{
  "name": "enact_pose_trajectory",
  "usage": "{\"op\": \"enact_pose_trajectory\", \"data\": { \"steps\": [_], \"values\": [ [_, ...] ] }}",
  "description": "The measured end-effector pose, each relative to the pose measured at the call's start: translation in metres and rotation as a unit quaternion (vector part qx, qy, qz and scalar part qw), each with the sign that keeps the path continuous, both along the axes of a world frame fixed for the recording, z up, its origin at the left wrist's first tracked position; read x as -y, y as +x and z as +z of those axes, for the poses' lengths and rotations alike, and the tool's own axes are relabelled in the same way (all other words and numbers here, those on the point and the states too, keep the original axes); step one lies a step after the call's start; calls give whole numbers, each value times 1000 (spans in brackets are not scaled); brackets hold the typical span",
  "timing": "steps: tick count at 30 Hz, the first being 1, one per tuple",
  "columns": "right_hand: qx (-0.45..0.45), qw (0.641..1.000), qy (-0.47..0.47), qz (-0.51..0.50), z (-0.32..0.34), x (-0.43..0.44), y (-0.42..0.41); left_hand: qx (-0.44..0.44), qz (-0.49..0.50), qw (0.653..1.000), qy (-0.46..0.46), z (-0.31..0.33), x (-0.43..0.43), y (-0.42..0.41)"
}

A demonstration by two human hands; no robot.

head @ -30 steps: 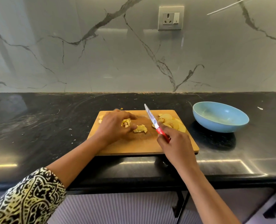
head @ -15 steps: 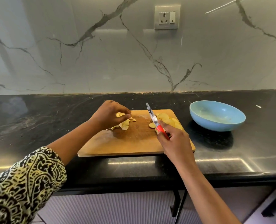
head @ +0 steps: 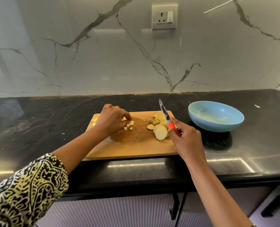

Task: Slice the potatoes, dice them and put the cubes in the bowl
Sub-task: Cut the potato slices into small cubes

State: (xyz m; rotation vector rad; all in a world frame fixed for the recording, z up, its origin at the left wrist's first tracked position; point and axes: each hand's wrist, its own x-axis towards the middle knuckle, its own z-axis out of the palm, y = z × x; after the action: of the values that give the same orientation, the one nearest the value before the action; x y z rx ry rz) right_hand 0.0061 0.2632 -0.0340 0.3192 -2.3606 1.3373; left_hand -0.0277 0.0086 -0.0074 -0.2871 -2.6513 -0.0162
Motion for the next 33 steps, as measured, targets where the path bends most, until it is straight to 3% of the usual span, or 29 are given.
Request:
{"op": "enact_pose_trajectory", "data": {
  "steps": [4,9,14,19,26,33],
  "values": [
    [4,1000,-8,3,-1,0,0,-5,26,1000,5,0,-12,-8],
    [18,1000,-18,3,0,-1,2,133,-10,991,-17,7,-41,-30],
    [30,999,-7,8,2,-2,5,253,-16,967,33,10,-58,-57],
    [29,1000,0,8,1,-2,4,298,-63,945,119,21,-59,-63],
    [26,1000,1,5,1,-2,4,367,-83,913,157,28,-66,-66],
    [40,999,3,8,4,-1,7,356,-92,905,213,20,-61,-68]
  ]
}}
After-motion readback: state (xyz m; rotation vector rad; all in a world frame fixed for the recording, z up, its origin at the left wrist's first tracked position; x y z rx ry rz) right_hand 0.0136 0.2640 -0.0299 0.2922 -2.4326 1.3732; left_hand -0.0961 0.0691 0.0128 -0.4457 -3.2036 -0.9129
